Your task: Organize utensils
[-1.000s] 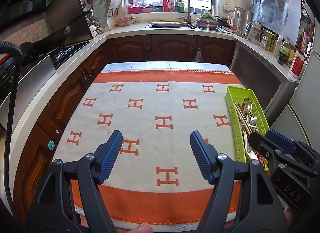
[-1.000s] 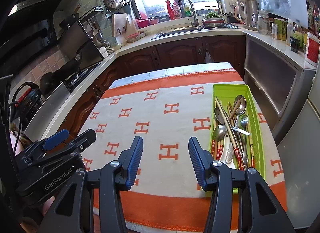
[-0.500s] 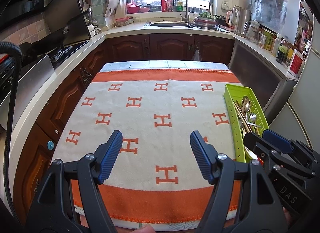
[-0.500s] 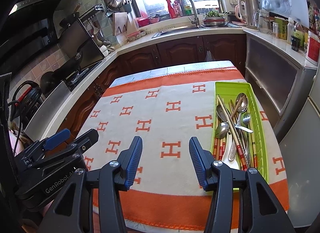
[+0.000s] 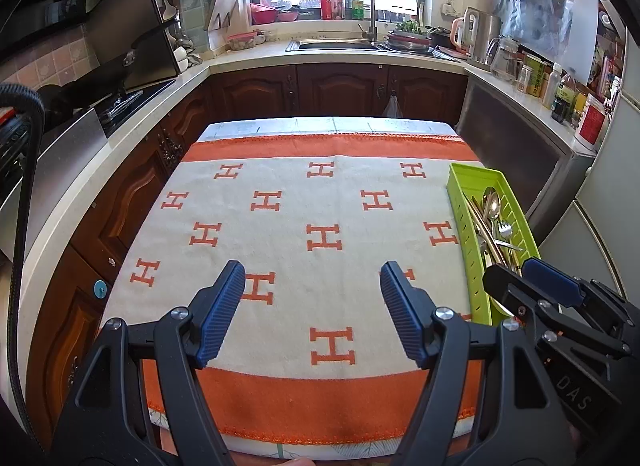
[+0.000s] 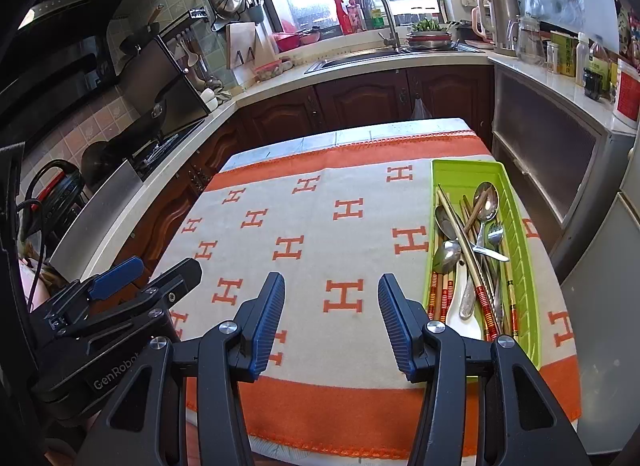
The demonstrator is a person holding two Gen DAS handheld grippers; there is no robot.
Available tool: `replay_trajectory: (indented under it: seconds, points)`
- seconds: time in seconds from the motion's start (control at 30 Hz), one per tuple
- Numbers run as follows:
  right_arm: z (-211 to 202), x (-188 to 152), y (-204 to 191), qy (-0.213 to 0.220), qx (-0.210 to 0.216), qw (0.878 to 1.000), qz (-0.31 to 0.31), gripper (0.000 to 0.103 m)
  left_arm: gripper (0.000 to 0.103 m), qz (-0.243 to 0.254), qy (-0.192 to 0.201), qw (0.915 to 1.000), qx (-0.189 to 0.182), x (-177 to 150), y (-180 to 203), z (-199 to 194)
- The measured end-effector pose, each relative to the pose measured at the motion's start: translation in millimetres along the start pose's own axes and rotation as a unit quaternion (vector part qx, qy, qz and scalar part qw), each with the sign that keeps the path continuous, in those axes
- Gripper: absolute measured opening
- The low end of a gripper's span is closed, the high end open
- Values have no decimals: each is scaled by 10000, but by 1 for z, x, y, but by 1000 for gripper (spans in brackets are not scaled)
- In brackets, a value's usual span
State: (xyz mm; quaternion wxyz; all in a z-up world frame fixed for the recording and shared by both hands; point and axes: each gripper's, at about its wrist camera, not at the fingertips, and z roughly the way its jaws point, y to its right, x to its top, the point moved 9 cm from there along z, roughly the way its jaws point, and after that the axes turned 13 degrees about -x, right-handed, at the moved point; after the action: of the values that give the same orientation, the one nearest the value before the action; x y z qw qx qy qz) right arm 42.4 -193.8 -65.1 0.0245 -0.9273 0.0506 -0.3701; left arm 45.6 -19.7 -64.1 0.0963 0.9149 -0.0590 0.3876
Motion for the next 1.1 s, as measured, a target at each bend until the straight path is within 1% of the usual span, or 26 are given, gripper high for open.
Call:
replay_trajectory:
  seconds: [0.43, 0.57, 1.1]
  points:
    - [0, 0, -1, -7, -6, 10000, 3, 49, 68, -11, -19, 10000, -5, -2, 0, 1]
    - [2, -5, -2, -26, -1, 10000, -14, 49, 68, -12, -26, 10000, -7, -1, -1, 1]
    - [10, -11, -6, -114, 3, 9999, -46, 49, 68, -57, -91, 9999, -28, -13, -5, 7]
